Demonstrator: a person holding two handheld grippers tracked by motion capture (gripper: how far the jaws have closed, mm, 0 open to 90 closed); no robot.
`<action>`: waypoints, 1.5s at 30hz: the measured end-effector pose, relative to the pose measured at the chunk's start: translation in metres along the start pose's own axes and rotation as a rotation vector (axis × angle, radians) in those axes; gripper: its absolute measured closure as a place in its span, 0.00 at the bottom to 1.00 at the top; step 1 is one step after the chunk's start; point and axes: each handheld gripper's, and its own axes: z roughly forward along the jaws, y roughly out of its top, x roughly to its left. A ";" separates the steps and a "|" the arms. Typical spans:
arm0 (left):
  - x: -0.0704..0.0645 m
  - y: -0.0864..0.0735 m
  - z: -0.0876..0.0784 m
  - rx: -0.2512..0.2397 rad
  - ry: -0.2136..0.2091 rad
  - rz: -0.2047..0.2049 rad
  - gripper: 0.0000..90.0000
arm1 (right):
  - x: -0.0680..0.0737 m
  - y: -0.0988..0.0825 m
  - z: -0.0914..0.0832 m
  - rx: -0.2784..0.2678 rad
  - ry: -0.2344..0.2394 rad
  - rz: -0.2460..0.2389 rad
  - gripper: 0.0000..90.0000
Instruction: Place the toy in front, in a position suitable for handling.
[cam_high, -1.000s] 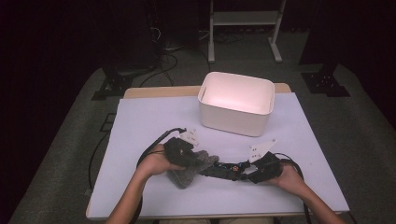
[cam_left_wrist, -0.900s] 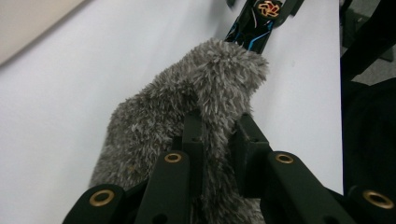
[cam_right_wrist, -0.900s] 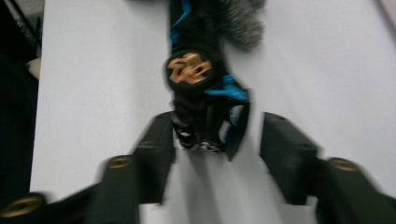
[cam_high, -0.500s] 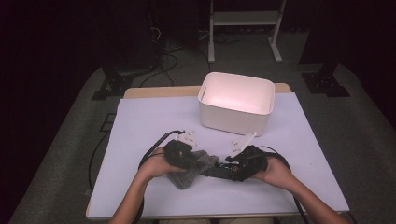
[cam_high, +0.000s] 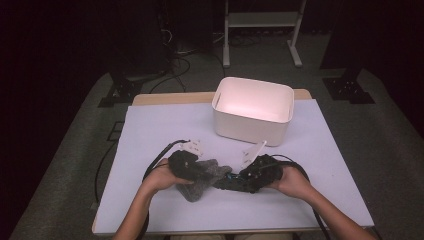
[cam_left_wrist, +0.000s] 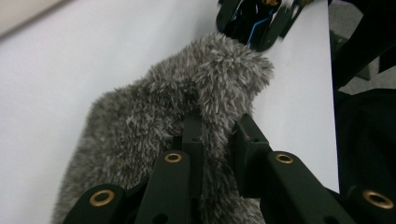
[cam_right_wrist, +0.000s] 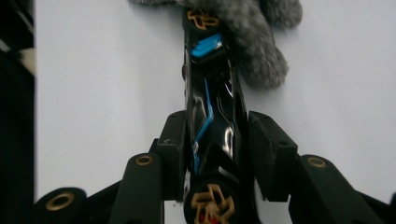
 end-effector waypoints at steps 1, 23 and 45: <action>0.000 -0.001 0.003 -0.005 -0.008 -0.006 0.86 | -0.001 -0.002 -0.002 0.000 0.002 0.008 0.65; 0.000 -0.014 0.009 -0.014 -0.021 -0.022 0.88 | 0.008 0.028 0.025 0.128 -0.016 -0.063 0.62; -0.020 0.048 -0.032 -0.045 0.000 0.083 0.91 | 0.003 0.025 0.011 -0.231 0.057 -0.045 0.62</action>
